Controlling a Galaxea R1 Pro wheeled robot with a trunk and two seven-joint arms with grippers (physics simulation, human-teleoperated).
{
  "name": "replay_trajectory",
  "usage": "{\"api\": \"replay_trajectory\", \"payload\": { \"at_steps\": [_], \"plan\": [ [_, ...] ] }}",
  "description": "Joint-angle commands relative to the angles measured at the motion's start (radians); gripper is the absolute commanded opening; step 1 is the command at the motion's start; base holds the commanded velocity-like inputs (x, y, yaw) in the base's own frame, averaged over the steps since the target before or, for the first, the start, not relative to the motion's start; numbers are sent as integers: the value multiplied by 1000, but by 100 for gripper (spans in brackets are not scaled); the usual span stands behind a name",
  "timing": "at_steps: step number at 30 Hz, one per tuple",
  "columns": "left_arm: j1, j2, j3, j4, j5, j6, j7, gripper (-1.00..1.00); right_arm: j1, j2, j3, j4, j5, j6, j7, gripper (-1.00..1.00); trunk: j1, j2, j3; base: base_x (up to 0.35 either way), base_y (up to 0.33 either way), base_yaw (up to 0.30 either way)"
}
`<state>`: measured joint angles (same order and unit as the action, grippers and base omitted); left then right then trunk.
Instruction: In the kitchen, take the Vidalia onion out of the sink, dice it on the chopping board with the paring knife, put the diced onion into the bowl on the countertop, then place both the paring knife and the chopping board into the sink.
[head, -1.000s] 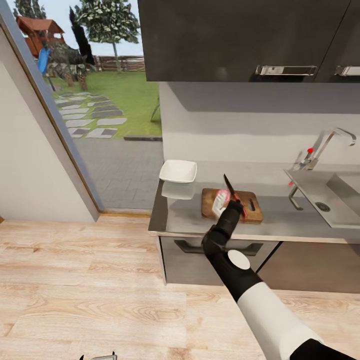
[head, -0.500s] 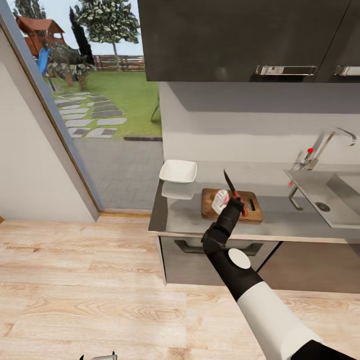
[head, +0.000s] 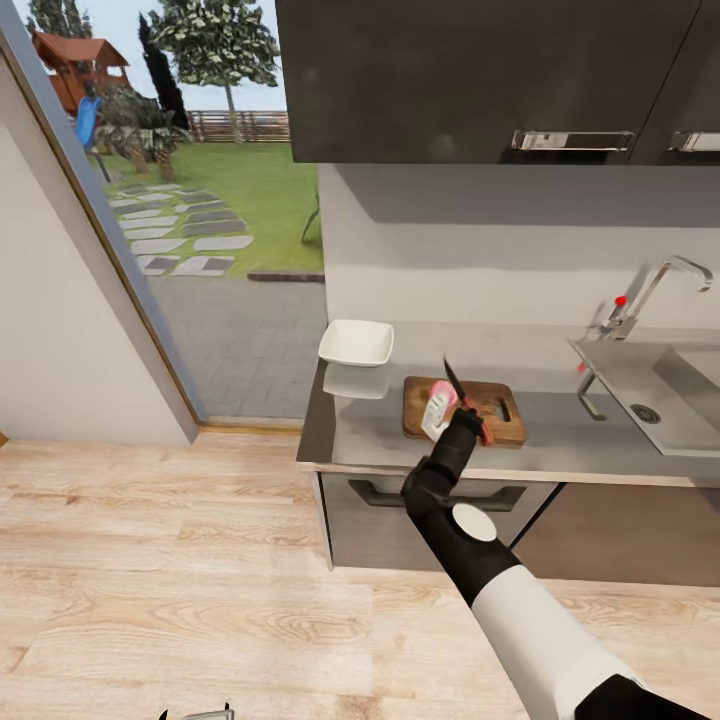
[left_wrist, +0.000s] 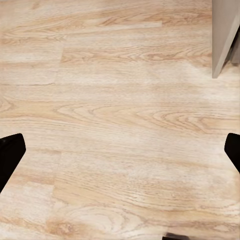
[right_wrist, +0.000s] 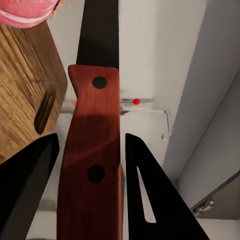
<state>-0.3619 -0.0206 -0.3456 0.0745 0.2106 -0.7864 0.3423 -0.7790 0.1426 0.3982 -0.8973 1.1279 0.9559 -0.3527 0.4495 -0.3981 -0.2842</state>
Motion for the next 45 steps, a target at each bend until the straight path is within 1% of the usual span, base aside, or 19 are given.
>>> {"api": "replay_trajectory", "payload": {
  "at_steps": [1, 3, 6, 8, 9, 27, 34, 42, 45],
  "plan": [
    [-2, -1, -9, 4, 6, -5, 3, 100, -1, 0, 3, 7, -5, 5, -6, -100, 1, -2, -2, 0, 0, 0],
    [-2, -1, -9, 4, 6, -5, 3, 100, -1, -1, 3, 15, -6, 5, -6, -100, 1, -2, -2, 0, 0, 0],
    [-2, -1, -9, 4, 6, -5, 3, 100, -1, -1, 3, 25, -31, 4, -7, -100, 1, -2, -2, 0, 0, 0],
    [-2, -1, -9, 4, 6, -5, 3, 100, -1, -1, 3, 27, -40, 4, -8, -100, 1, -2, -2, 0, 0, 0],
    [-2, -1, -9, 4, 6, -5, 3, 100, -1, 0, 2, 79, -46, -31, -8, -100, 1, -2, -2, 0, 0, 0],
    [-2, -1, -9, 4, 6, -5, 2, 100, -1, -2, 1, 78, -46, -31, -8, -100, 1, -2, -2, 0, 0, 0],
    [-2, -1, -9, 4, 6, -5, 3, 100, -1, -9, 2, 80, -48, -32, -6, -100, 1, -2, -2, 0, 0, 0],
    [-2, -1, -9, 4, 6, -5, 3, 100, -1, -6, 2, 81, -48, -32, -5, -100, 1, -2, -2, 0, 0, 0],
    [-2, -1, -9, 4, 6, -5, 3, 100, -1, -2, 2, 105, -48, -32, -5, -100, 1, -2, -2, 0, 0, 0]
  ]
}}
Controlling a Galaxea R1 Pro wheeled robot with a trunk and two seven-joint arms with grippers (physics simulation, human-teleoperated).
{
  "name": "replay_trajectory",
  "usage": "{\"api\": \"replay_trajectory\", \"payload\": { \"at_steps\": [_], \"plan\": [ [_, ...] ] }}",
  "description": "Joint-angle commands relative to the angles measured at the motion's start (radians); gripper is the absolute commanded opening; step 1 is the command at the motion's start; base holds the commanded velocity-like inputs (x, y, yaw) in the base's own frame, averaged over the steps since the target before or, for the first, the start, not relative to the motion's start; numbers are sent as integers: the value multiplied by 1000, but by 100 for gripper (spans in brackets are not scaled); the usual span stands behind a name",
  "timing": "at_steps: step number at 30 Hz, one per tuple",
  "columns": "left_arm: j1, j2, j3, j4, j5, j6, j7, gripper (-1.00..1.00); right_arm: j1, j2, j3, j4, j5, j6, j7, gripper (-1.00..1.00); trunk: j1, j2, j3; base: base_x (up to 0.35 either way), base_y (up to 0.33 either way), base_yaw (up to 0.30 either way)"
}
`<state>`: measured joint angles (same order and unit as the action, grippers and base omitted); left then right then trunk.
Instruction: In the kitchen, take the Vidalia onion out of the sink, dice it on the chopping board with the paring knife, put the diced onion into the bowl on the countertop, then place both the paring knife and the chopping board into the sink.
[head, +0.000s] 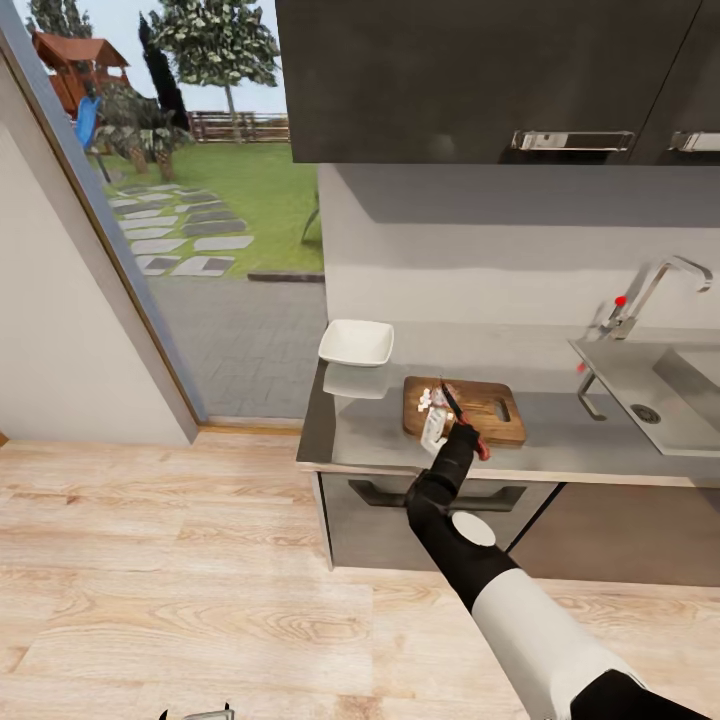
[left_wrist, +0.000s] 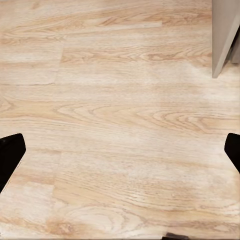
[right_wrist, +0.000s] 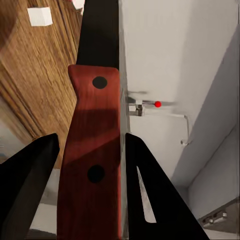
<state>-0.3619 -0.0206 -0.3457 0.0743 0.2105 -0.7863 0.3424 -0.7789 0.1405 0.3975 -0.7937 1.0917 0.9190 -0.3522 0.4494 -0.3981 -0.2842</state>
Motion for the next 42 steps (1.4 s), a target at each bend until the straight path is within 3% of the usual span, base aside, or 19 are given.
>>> {"api": "replay_trajectory", "payload": {
  "at_steps": [1, 14, 17, 19, 21, 24, 26, 28, 29, 30, 31, 33, 35, 38, 39, 42],
  "plan": [
    [-2, -1, -9, 5, 7, -5, 2, 100, -1, 0, 3, 10, -45, 4, -7, -100, 1, -2, -2, 0, 0, 0],
    [-2, -1, -9, 5, 6, -5, 2, 100, -2, -2, 0, 0, -44, -20, -8, -100, 1, -2, -2, 0, 0, 0],
    [-2, -1, -9, 4, 7, -5, 2, 100, -1, -7, -15, -72, -44, -37, -4, -100, 1, -2, -2, 0, 0, 0],
    [-2, -1, -9, 4, 7, -5, 2, 100, -2, -8, -104, -189, -44, -39, 30, -100, 1, -2, -2, 0, 0, 0],
    [-2, -1, -9, 4, 6, -5, 2, 100, -1, -10, -190, -369, -42, -39, 125, -100, 1, -2, -2, 0, 0, 0],
    [-2, -1, -9, 4, 6, -5, 2, 100, -2, -38, -233, -551, -42, -37, 243, -100, 1, -2, -2, 0, 0, 0],
    [-2, -1, -9, 4, 6, -5, 3, 100, -2, -58, -333, -626, -44, -41, 359, -100, 1, -2, -2, 0, 0, 0],
    [-2, -1, -9, 5, 7, -5, 2, 100, -1, -78, -525, -686, -87, -63, 612, -100, 1, -2, -2, 0, 0, 0],
    [-2, -1, -9, 5, 7, -5, 2, 100, -2, -105, -611, -698, -121, -99, 749, -100, 1, -2, -2, 0, 0, 0],
    [-2, -1, -9, 5, 7, -5, 3, 100, -1, -161, -738, -704, -175, -141, 936, -100, 1, -2, -2, 0, 0, 0],
    [-2, -1, -9, 5, 7, -5, 2, 100, -1, -187, -803, -705, -202, -152, 1016, -100, 1, -2, -2, 0, 0, 0],
    [-2, -1, -9, 5, 7, -5, 1, 100, -1, -243, -980, -705, -260, -173, 1179, -100, 1, -2, -2, 0, 0, 0],
    [-2, -1, -9, 5, 7, -5, 0, 100, -1, -261, -1098, -703, -278, -215, 1233, -100, 1, -2, -2, 0, 0, 0],
    [-2, -1, -9, 4, 7, -3, 0, 100, -1, -262, -1189, -700, -285, -281, 1252, -100, 1, -2, -2, 2, -6, 0],
    [-2, -2, -9, 4, 6, 23, -1, 100, -1, -261, -1213, -698, -286, -292, 1254, -100, 1, -2, -2, 70, -90, 0],
    [-2, -10, -9, 3, 6, 114, -3, 100, -1, -263, -1228, -698, -312, -300, 1267, -100, 1, -2, -2, 165, -179, 0]
  ]
}}
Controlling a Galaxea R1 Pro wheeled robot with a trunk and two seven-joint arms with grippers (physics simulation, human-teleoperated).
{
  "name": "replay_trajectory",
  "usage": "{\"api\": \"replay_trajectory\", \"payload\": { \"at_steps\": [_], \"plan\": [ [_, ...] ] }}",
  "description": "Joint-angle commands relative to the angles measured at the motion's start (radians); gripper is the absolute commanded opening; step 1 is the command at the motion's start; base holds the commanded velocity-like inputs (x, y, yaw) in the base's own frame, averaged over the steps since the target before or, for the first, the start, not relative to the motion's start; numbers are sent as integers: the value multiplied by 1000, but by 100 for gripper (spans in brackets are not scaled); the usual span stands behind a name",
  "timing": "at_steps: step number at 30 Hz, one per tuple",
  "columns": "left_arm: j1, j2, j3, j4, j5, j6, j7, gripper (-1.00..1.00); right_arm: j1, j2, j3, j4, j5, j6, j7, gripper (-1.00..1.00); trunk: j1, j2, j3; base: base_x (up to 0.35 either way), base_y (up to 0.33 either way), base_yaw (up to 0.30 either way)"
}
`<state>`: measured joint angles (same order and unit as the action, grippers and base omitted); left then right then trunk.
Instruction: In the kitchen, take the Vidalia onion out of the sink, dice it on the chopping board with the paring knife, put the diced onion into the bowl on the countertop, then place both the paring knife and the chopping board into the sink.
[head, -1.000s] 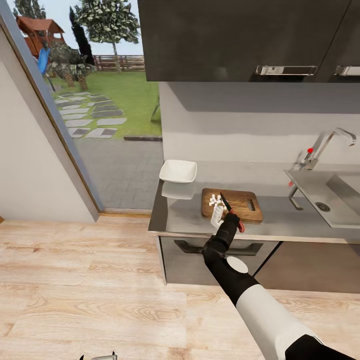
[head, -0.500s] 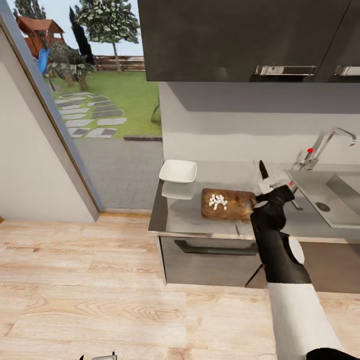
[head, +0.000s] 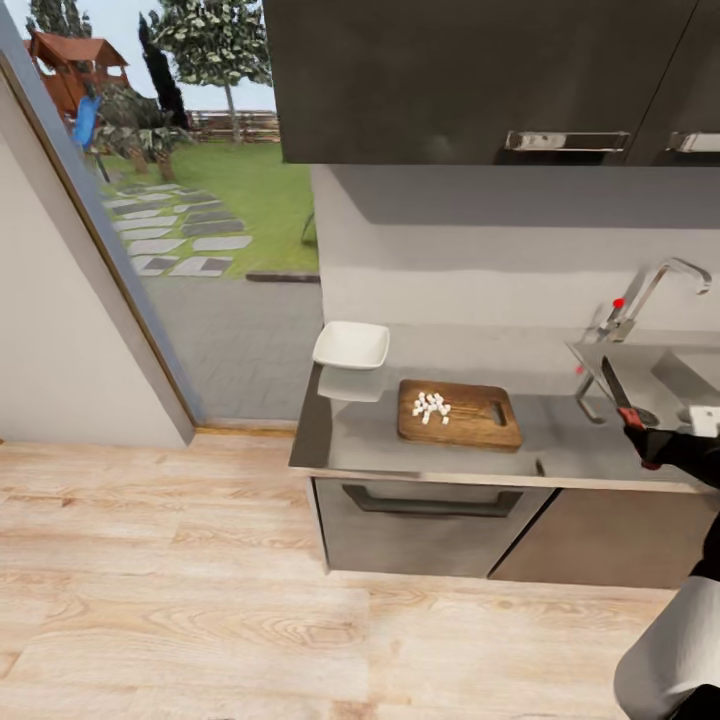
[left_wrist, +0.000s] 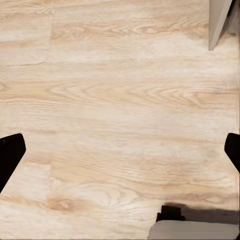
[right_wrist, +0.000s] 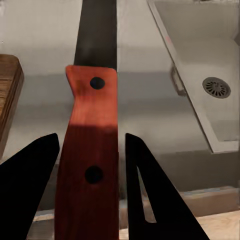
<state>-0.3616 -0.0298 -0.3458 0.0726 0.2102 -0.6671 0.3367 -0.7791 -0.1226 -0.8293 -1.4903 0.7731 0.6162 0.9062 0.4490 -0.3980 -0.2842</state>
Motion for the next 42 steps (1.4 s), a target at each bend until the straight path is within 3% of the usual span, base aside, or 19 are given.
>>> {"api": "replay_trajectory", "payload": {
  "at_steps": [1, 10, 17, 27, 33, 42],
  "plan": [
    [-2, -5, -9, 4, 6, 12, 2, 100, -1, 0, -3, -1, -3, 0, 23, -100, 1, -2, -2, 207, -218, 0],
    [-2, -11, -7, 5, 8, 27, 5, 100, -1, 4, -1, -1, -9, -3, 37, -100, 1, -2, -2, 201, -241, 0],
    [-2, -18, -7, 5, 8, 66, 4, 100, -1, 6, -1, -1, -8, -3, 37, -100, 1, -2, -2, 16, -329, 0],
    [-2, -20, -8, 5, 7, 73, 4, 100, 0, 9, 1, 2, -8, -3, 37, -100, 1, -2, -2, 0, -336, 0],
    [-2, 48, -8, 6, 8, 83, 6, 100, -1, 8, 1, 11, -8, -4, 36, -100, 1, -2, -2, 0, -92, 0],
    [-2, 50, -9, 6, 8, 84, 5, 100, -1, 8, 1, 19, -6, -4, 33, -100, 1, -2, -2, 0, -1, 0]
  ]
}}
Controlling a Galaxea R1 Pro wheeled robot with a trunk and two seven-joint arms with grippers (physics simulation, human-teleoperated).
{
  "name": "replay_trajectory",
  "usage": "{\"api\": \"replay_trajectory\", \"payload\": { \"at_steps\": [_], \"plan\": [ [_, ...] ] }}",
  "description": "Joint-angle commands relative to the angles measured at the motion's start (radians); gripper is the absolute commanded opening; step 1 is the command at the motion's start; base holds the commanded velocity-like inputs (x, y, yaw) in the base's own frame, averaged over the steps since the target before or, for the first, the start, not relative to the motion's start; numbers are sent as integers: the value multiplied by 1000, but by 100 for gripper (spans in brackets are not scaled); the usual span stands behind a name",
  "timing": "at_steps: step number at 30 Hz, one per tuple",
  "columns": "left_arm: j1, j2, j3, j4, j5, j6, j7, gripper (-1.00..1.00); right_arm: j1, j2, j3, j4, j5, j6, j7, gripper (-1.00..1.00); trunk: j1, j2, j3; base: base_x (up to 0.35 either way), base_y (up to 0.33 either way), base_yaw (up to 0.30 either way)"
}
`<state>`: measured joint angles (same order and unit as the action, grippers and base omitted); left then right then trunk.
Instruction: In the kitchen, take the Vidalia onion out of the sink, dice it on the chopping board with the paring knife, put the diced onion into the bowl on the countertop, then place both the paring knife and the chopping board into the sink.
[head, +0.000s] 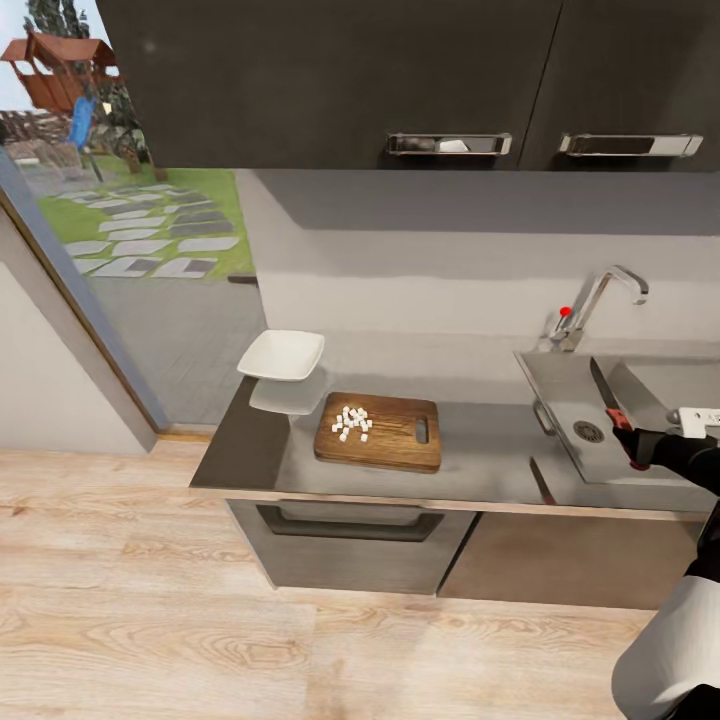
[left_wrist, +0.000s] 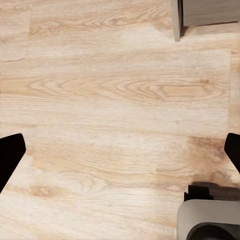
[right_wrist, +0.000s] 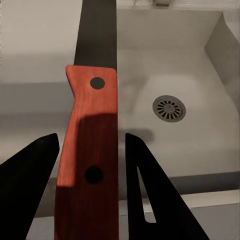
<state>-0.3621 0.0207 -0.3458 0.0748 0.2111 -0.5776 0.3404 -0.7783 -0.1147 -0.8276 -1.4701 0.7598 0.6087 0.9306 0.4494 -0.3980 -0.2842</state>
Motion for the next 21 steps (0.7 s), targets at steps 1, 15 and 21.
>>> {"api": "replay_trajectory", "payload": {
  "at_steps": [1, 15, 21],
  "plan": [
    [-1, -1, -9, 3, 7, -5, 1, 100, -2, 0, -1, -1, 7, 3, 8, -100, 1, -2, -2, 0, 0, 0],
    [-1, -1, -9, 3, 7, -5, 1, 100, -2, -2, -2, 22, 7, 0, 5, -100, 1, -2, -2, 0, 0, 0],
    [-1, -1, -9, 3, 7, -5, 1, 100, -2, -2, -2, 33, 7, -11, 0, -100, 1, -2, -2, 0, 0, 0]
  ]
}}
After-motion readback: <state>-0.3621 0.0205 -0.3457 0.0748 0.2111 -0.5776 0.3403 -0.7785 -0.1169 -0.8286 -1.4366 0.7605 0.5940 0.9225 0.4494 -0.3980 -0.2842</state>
